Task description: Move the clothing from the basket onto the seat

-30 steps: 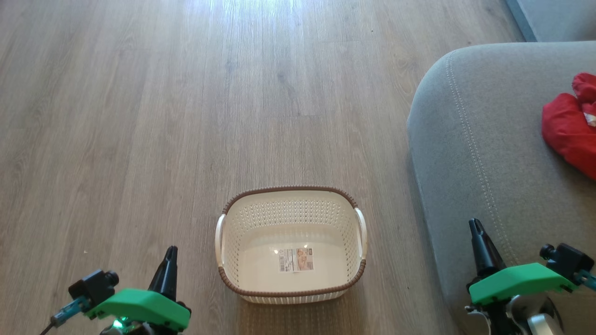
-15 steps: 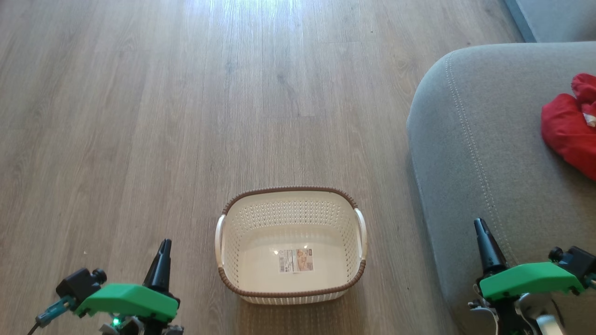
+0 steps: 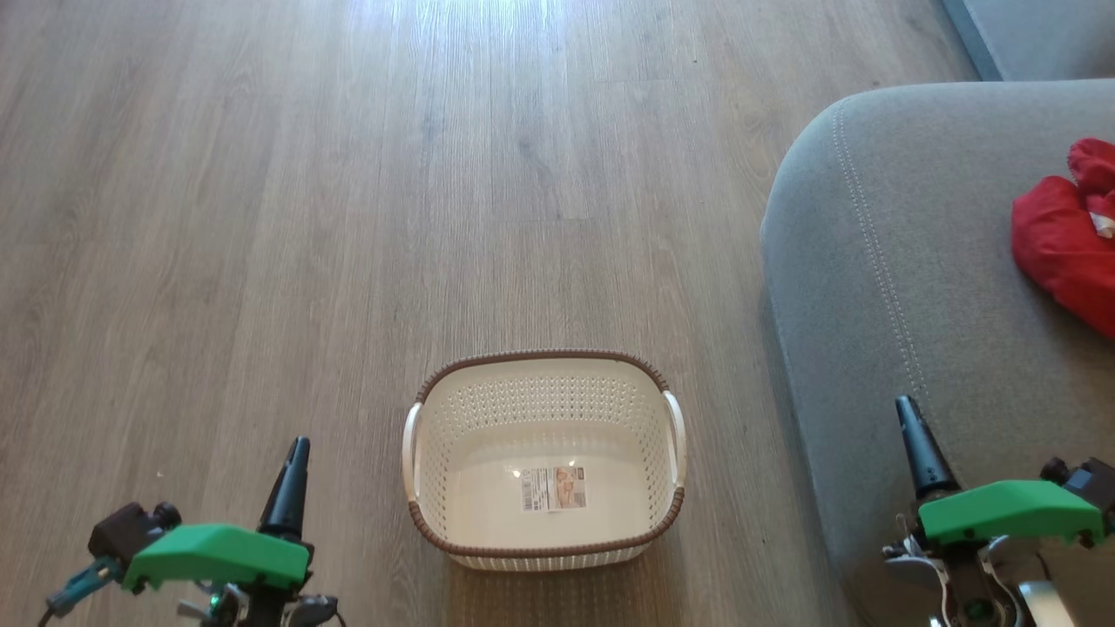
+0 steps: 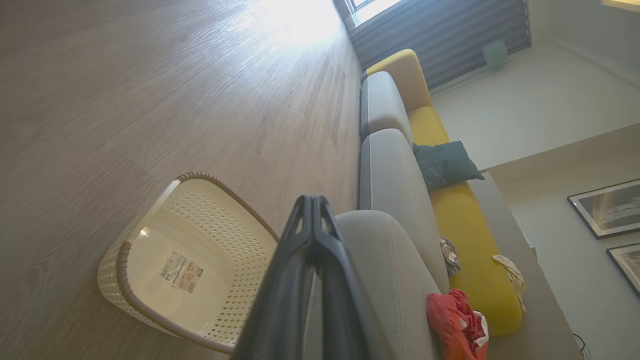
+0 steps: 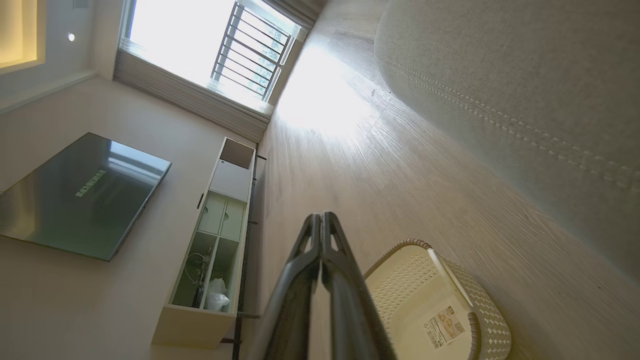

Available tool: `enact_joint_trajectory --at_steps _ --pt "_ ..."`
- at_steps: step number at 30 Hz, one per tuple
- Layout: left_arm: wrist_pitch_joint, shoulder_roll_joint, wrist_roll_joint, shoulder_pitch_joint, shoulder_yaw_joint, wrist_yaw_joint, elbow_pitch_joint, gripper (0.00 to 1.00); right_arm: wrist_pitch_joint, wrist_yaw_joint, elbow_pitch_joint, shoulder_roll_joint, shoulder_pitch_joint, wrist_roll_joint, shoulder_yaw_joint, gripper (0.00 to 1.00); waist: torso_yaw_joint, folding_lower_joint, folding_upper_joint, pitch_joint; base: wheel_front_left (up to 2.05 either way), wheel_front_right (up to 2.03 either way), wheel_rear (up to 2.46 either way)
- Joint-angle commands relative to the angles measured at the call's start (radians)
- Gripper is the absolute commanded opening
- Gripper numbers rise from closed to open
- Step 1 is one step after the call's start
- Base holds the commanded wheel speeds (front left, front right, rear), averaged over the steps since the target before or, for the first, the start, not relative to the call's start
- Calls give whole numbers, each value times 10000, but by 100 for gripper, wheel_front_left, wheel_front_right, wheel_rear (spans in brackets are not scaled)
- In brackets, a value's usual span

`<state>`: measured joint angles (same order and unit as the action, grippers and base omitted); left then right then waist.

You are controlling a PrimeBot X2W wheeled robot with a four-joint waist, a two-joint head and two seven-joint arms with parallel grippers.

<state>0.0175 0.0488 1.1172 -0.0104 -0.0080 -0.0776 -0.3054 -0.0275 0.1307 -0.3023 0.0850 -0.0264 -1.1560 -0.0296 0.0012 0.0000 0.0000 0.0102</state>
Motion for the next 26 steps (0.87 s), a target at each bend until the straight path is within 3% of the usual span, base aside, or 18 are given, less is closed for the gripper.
enact_joint_trajectory --at_steps 1,26 --pt "-109 17 390 -592 324 -96 377 0 105 1 403 -11 -513 -386 33 0 0 0 0 -4 0 0 0" --pt "-813 15 3049 -819 849 -352 507 0 811 0 508 -153 -684 -2882 -407 0 -7 0 0 -43 0 0 0"
